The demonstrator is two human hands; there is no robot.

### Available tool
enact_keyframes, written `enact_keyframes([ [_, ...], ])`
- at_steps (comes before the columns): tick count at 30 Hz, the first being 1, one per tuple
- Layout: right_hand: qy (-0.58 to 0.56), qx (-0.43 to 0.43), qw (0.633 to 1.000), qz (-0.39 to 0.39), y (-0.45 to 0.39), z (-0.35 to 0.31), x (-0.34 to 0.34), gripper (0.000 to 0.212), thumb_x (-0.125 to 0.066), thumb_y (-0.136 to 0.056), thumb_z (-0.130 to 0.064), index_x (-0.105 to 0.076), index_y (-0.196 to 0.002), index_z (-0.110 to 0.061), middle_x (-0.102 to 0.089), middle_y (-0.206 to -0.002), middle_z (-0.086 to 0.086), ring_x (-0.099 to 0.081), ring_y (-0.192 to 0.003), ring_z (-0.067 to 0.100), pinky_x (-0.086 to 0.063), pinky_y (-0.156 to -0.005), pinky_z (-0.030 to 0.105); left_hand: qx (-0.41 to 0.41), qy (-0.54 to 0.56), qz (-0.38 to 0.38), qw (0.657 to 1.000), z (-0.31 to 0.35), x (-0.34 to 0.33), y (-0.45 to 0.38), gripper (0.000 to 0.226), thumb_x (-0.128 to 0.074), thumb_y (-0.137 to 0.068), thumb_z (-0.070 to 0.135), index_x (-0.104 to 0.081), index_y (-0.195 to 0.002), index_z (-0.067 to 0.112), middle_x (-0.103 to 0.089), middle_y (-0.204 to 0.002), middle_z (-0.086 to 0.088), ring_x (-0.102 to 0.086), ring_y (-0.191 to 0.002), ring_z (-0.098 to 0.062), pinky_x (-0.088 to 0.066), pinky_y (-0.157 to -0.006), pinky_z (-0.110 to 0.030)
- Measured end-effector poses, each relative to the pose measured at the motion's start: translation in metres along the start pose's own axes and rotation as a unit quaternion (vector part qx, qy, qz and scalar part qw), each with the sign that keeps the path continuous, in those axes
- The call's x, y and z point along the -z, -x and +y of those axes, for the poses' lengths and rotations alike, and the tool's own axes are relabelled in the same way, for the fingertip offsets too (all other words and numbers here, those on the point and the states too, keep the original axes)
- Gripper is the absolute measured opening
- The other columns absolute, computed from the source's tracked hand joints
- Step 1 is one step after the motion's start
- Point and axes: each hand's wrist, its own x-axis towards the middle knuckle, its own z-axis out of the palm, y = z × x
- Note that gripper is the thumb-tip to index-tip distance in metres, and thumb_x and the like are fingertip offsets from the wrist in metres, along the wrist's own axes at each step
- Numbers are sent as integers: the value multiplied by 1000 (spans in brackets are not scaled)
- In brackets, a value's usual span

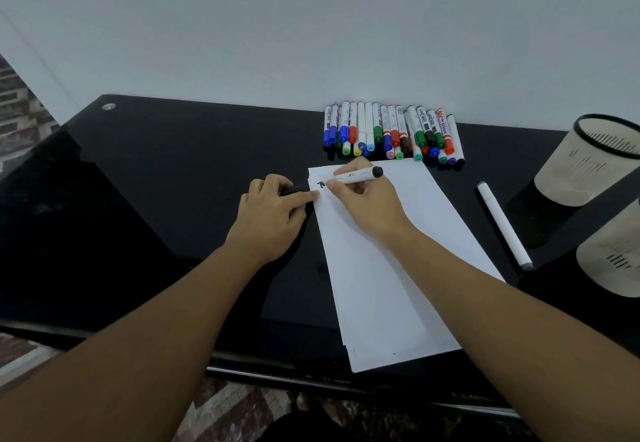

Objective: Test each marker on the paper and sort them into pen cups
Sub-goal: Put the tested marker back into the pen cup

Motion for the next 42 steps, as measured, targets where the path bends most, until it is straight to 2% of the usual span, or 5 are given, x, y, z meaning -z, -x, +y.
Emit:
enact_keyframes([
  [3,-21,-13,1000,2,2,1,-2,12,-69,-96,-40,-64,-99,-30,-71,-92,-6,-68,-92,12,-56,-91,45,3,4,-2,1000,-1,1,0,37,-42,-105,39,-57,-138,48,-43,-135,6,-37,-119,-20,-32,-97,-35],
  [12,15,-52,998,-26,2,-1,-3,19,-54,-105,-40,-64,-106,-24,-70,-100,-8,-65,-102,11,-53,-99,42,-6,3,0,1000,0,2,1,38,-43,-105,37,-56,-138,49,-44,-136,5,-37,-118,-19,-33,-96,-36],
  [22,57,-42,997,-38,0,-2,-6,21,-53,-106,-38,-66,-110,-23,-71,-100,-5,-66,-100,13,-54,-96,40,0,17,7,1000,0,-1,0,37,-47,-104,34,-60,-135,48,-47,-133,5,-38,-117,-20,-35,-97,-39],
  [29,100,-56,993,-29,-2,2,-9,34,-52,-105,-45,-66,-119,-17,-72,-107,-1,-66,-103,16,-55,-97,41,1,15,3,1000,-1,-1,0,37,-45,-104,36,-59,-135,50,-46,-134,5,-38,-116,-20,-37,-98,-39],
  [42,75,-43,996,-36,4,-2,-3,22,-53,-106,-39,-64,-109,-20,-70,-100,-2,-66,-98,15,-55,-94,43,6,27,3,1000,0,-1,1,36,-46,-103,37,-60,-134,49,-47,-133,6,-38,-117,-20,-35,-98,-39],
])
